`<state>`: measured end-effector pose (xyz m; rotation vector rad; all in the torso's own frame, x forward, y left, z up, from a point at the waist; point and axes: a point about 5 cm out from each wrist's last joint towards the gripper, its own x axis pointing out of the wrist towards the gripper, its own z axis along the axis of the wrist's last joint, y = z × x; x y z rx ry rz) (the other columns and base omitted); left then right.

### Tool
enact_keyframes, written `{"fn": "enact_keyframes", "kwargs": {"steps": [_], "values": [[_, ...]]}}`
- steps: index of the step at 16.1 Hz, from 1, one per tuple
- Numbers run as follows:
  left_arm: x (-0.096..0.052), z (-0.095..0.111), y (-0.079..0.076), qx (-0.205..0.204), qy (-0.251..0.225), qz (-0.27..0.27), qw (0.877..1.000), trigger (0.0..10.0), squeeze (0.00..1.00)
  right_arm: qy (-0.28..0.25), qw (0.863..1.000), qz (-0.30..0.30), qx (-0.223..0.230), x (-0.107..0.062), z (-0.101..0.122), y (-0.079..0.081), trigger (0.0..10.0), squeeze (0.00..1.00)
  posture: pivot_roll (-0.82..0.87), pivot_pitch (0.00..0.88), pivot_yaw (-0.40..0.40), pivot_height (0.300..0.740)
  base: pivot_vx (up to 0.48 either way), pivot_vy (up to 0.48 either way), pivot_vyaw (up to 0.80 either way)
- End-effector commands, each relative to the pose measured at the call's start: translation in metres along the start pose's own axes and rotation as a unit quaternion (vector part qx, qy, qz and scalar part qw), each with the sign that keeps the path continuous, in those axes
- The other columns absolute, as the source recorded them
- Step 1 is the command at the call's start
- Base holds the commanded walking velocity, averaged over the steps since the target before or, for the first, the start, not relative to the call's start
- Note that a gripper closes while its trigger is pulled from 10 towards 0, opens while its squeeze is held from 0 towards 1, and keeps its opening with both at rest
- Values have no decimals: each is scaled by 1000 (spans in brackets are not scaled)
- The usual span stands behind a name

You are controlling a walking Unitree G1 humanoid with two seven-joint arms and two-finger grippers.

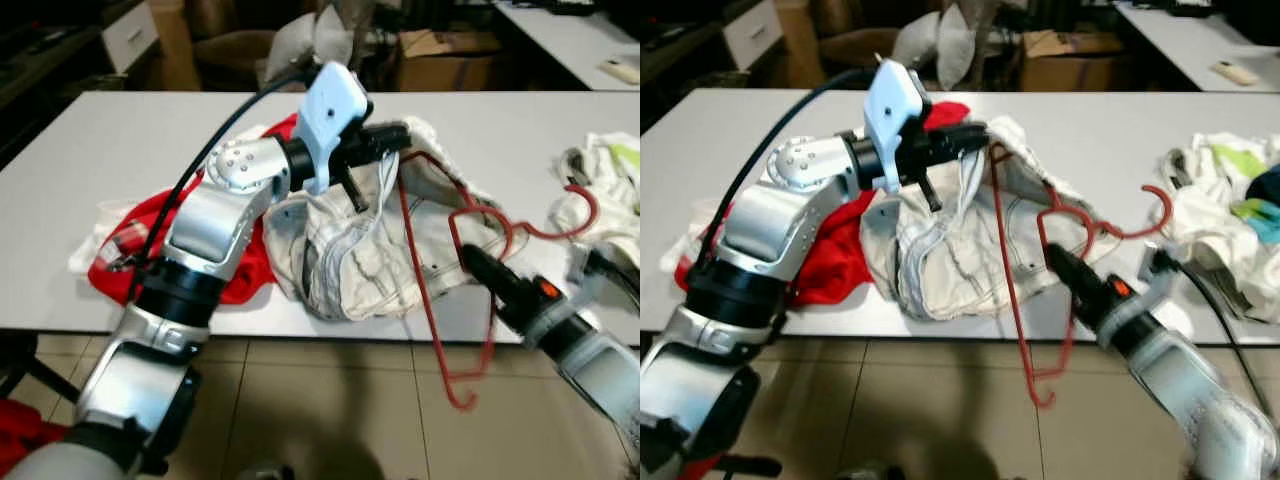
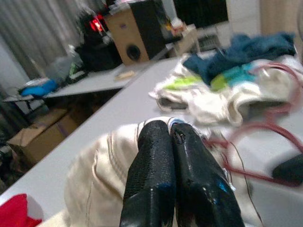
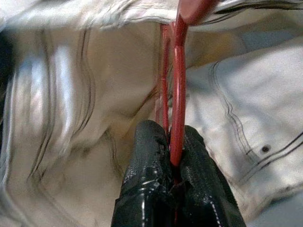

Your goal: Hang hanger

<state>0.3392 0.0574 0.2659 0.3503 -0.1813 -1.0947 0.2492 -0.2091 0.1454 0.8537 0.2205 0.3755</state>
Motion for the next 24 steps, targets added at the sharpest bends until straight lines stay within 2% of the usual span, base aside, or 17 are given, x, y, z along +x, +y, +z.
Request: {"fn": "enact_keyframes", "kwargs": {"steps": [1,2,3,5,6,7,9,11,12,14,16,17,19,21,22,23,24], "values": [[1,3,-5,15,14,-26,999,0,0,-19,999,-19,34,10,0,-4,10000,0,-18,0,21,740,0,0,0],[-1,-4,-7,17,40,-41,998,0,0,-40,996,-10,79,26,-1,1,10000,0,-13,0,21,740,0,0,0],[-1,-6,-8,18,46,-45,998,0,0,-45,995,-7,90,31,-1,3,10000,0,-13,0,22,740,0,0,0],[-1,-6,-11,-13,48,-59,997,0,0,-89,986,-24,138,54,-2,8,10000,0,-8,0,27,740,0,0,0],[1,-4,-13,-31,47,-72,996,0,0,-112,977,-23,179,68,-5,14,10000,0,-1,0,30,740,0,0,0],[5,-4,-17,-38,51,-89,994,0,0,-115,975,-27,186,77,-14,22,10000,0,7,0,40,740,0,0,0],[8,-4,-21,-40,58,-108,992,0,0,-115,977,-53,170,83,-20,23,10000,0,14,0,49,740,0,0,0],[11,-2,-22,-44,58,-120,990,0,0,-142,967,-89,193,84,-19,16,10000,0,16,0,71,740,0,0,0],[25,20,-25,-105,1,-119,987,0,0,-129,966,-112,192,88,-28,19,10000,0,16,0,78,740,0,0,0],[39,38,-28,-158,-39,-120,979,0,0,-108,968,-125,190,94,-39,24,10000,0,25,0,90,740,0,0,0],[61,58,-31,-213,-72,-110,968,0,0,-94,962,-158,203,103,-52,26,10000,0,30,0,100,740,0,0,0],[74,71,-34,-257,-84,-107,957,0,0,-94,956,-183,212,107,-58,24,10000,0,32,0,112,740,0,0,0],[84,86,-37,-302,-94,-108,942,0,0,-101,942,-212,239,110,-62,20,10000,0,36,0,127,740,0,0,0],[86,96,-29,-331,-103,-87,934,0,0,-99,939,-205,258,113,-64,22,10000,0,36,0,134,740,0,0,0],[86,102,-15,-338,-117,-42,933,0,0,-83,936,-209,271,114,-70,24,10000,0,39,0,133,740,0,0,0],[85,104,-9,-338,-122,-21,933,0,0,-77,935,-211,275,115,-73,25,10000,0,39,0,133,740,0,0,0],[83,109,15,-318,-137,59,936,0,0,-58,934,-209,282,113,-79,28,10000,0,49,0,124,740,0,0,0]]}}
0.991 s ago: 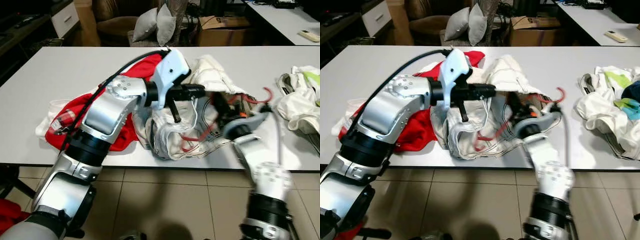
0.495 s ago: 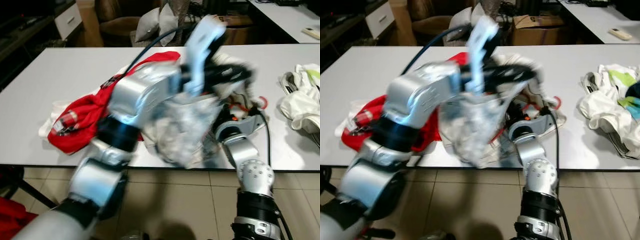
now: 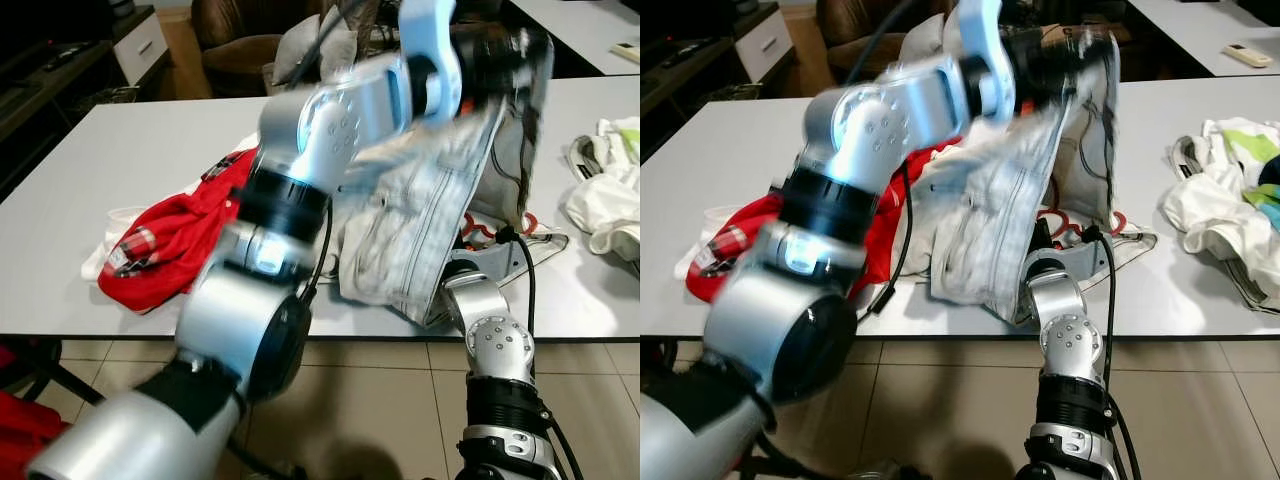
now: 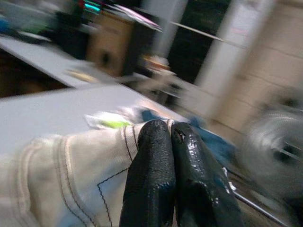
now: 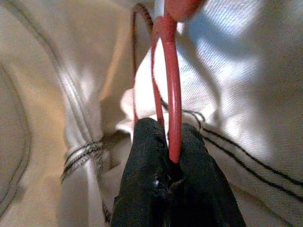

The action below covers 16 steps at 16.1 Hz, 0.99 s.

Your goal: Hang hanger

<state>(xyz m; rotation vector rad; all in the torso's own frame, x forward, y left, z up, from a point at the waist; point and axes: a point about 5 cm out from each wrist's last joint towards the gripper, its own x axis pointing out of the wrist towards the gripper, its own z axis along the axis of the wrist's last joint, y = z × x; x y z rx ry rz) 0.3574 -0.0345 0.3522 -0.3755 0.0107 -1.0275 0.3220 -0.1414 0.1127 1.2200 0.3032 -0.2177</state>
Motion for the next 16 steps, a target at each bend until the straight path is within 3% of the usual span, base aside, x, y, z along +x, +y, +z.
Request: {"fn": "enact_keyframes", "kwargs": {"steps": [1,3,5,6,9,11,13,14,16], "values": [[-3,35,5,38,-71,42,996,0,0,84,996,5,43,-8,-51,16,10000,0,50,0,123,740,0,0,0],[-6,45,14,63,-81,70,992,0,0,99,994,25,27,-17,-50,22,10000,0,51,0,123,740,0,0,0],[-14,52,34,103,-84,129,983,0,0,106,993,54,14,-36,-42,32,10000,0,43,0,125,740,0,0,0],[-38,51,76,170,-65,233,955,0,0,95,991,98,-6,-72,-19,46,10000,0,25,0,136,740,0,0,0],[-62,38,110,210,-26,303,929,0,0,99,982,155,-34,-103,-3,61,10000,0,6,0,142,740,0,0,0],[-82,18,133,241,21,347,906,0,0,101,967,211,-103,-127,6,80,10000,0,-10,0,143,740,0,0,0],[-94,-10,148,259,74,360,893,0,0,83,955,258,-120,-142,22,108,10000,0,-25,0,136,740,0,0,0],[-98,-22,152,256,90,360,893,0,0,76,951,274,-124,-144,27,117,10000,0,-27,0,136,740,0,0,0],[-109,-67,161,236,150,345,896,0,0,55,933,326,-141,-154,44,143,10000,0,-36,0,128,740,0,0,0]]}}
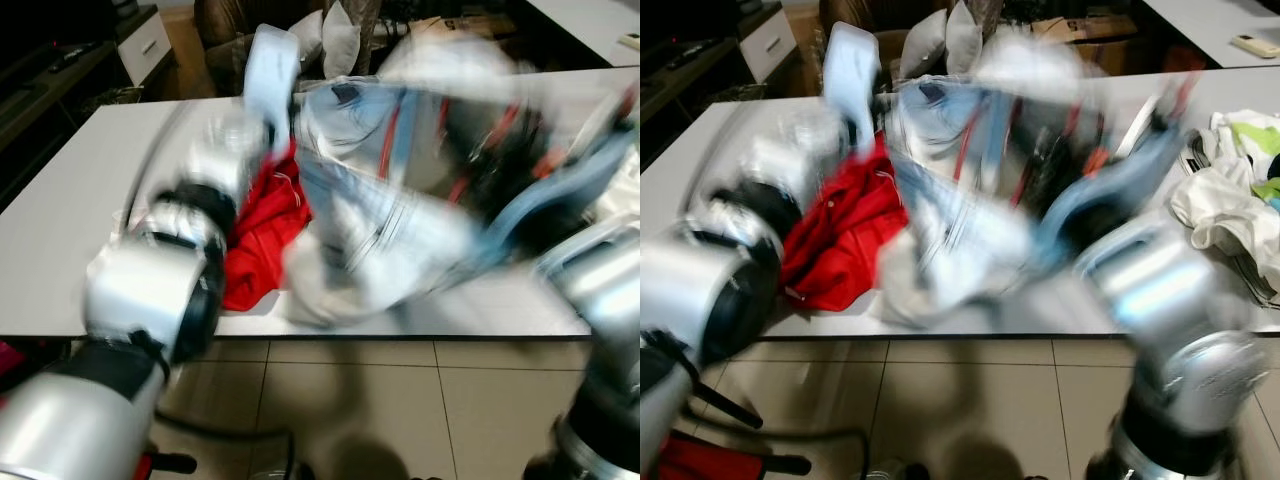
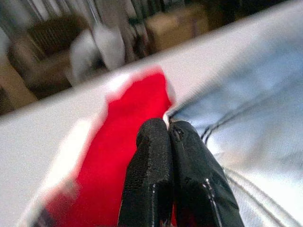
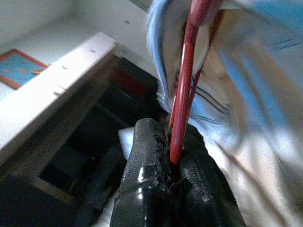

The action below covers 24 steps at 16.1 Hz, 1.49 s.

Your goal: Hang hanger

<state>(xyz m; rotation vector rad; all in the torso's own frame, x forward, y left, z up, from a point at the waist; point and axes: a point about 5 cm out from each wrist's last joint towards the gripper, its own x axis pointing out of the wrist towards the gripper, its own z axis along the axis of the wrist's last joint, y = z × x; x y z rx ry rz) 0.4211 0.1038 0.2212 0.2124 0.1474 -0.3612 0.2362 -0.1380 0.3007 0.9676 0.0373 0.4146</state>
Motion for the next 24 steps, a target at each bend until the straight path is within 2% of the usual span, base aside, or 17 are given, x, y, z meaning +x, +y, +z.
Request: {"fn": "enact_keyframes", "kwargs": {"steps": [1,2,3,4,5,6,8,11,13,14,15,16,18,21,24], "values": [[-2,-25,0,13,40,-7,999,0,0,-11,999,42,-2,-4,10,15,10000,0,-42,0,119,740,0,0,0],[-3,-36,-4,13,53,-14,998,0,0,-14,999,47,-7,-3,15,18,10000,0,-43,0,117,740,0,0,0],[-9,-79,-20,-7,97,-57,994,0,0,-22,998,56,-1,1,28,24,10000,0,-49,0,104,740,0,0,0],[-11,-88,-24,-16,106,-73,992,0,0,-22,998,58,0,2,29,24,10000,0,-48,0,97,740,0,0,0],[-16,-107,-34,-44,117,-107,986,0,0,-13,998,57,1,5,34,26,10000,0,-47,0,86,740,0,0,0],[-18,-112,-38,-57,119,-122,984,0,0,-11,998,55,2,6,36,25,10000,0,-48,0,76,740,0,0,0],[-23,-119,-43,-101,90,-166,977,0,0,-6,999,44,-3,12,41,22,10000,0,-41,0,55,740,0,0,0],[-33,-125,-41,-152,50,-182,970,0,0,18,996,8,-90,24,34,8,10000,0,-27,0,39,740,0,0,0],[-47,-134,-46,-177,23,-186,966,0,0,28,997,18,-75,28,28,7,10000,0,-19,0,26,740,0,0,0],[-52,-134,-48,-178,8,-192,965,2039,0,34,996,18,-75,29,26,6,10000,0,-19,0,21,740,0,0,0],[-61,-133,-51,-180,-6,-192,965,8980,0,42,996,21,-75,30,23,4,10000,0,-13,0,10,740,0,0,0],[-68,-126,-52,-182,-27,-189,965,10000,0,48,996,22,-73,31,20,1,10000,0,-10,0,4,740,0,0,0],[-81,-113,-50,-189,-53,-177,965,10000,0,54,996,21,-68,31,16,-4,10000,0,-7,9,7,740,0,0,0],[-92,-108,-49,-182,-57,-160,969,10000,0,49,996,14,-68,31,14,-6,10000,0,-13,18,18,740,0,0,0],[-102,-101,-53,-183,-53,-157,969,10000,0,49,996,15,-66,29,12,-7,10000,0,-14,25,21,740,0,-480,175]]}}
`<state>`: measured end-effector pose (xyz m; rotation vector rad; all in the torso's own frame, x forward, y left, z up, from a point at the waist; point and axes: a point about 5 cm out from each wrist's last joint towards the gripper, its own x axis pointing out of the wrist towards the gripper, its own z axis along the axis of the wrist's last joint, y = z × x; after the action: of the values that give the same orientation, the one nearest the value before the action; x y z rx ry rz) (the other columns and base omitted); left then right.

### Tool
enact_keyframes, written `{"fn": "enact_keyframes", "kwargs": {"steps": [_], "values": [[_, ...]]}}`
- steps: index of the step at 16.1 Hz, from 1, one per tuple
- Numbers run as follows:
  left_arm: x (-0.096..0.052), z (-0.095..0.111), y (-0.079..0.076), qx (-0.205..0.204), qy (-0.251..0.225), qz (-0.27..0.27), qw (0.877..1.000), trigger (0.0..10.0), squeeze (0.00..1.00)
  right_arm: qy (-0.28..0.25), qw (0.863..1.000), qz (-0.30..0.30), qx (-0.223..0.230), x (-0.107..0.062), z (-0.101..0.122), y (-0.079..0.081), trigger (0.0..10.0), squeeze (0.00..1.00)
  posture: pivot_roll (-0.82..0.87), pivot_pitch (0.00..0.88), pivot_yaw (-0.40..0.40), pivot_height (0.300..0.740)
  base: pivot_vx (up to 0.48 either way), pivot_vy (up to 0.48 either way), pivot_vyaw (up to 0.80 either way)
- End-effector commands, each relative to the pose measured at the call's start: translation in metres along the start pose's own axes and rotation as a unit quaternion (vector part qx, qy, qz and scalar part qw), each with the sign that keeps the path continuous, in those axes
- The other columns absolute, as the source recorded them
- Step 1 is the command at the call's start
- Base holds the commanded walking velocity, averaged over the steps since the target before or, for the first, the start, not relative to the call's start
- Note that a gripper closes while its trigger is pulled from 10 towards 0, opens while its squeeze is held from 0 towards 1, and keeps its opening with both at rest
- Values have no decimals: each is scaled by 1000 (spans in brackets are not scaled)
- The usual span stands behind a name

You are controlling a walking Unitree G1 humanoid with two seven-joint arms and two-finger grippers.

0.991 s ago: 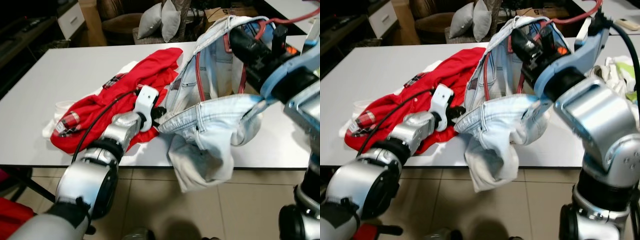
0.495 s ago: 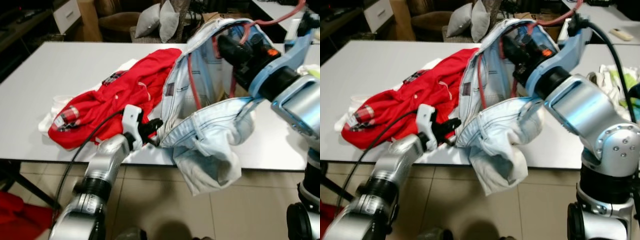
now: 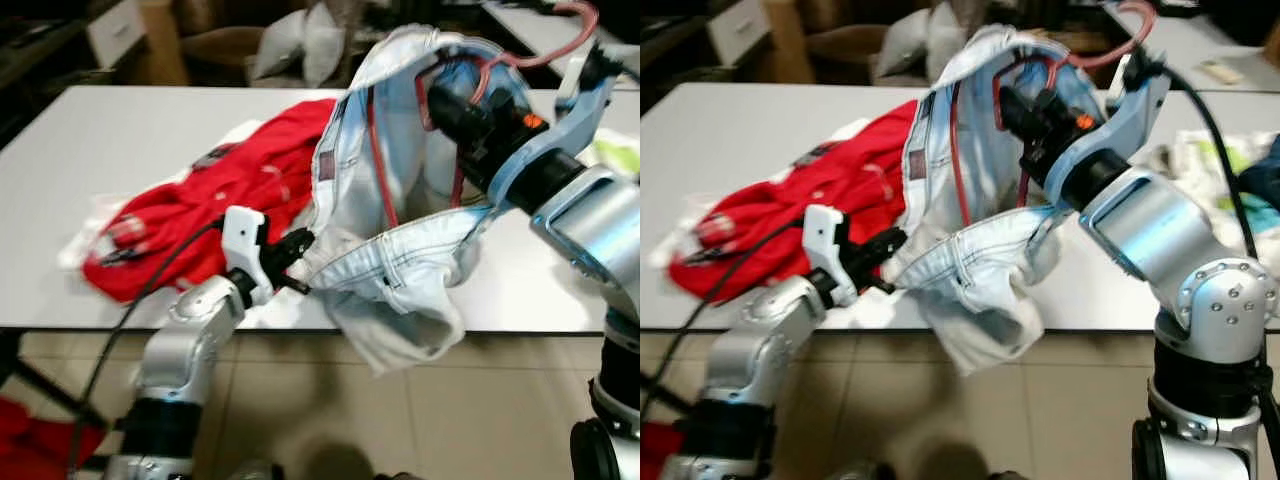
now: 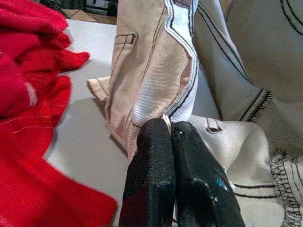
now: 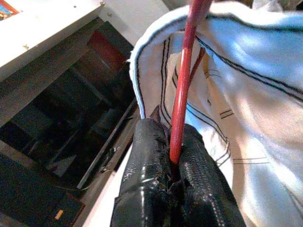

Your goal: Hang hanger

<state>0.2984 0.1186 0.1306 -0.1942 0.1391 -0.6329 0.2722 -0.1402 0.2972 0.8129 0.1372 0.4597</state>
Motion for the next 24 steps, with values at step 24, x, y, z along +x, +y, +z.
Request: {"fn": "enact_keyframes", "kwargs": {"steps": [24], "values": [[-69,15,-14,-18,34,-37,999,10000,0,78,990,114,-13,-19,-17,30,10000,0,14,48,-29,740,0,-120,787]]}}
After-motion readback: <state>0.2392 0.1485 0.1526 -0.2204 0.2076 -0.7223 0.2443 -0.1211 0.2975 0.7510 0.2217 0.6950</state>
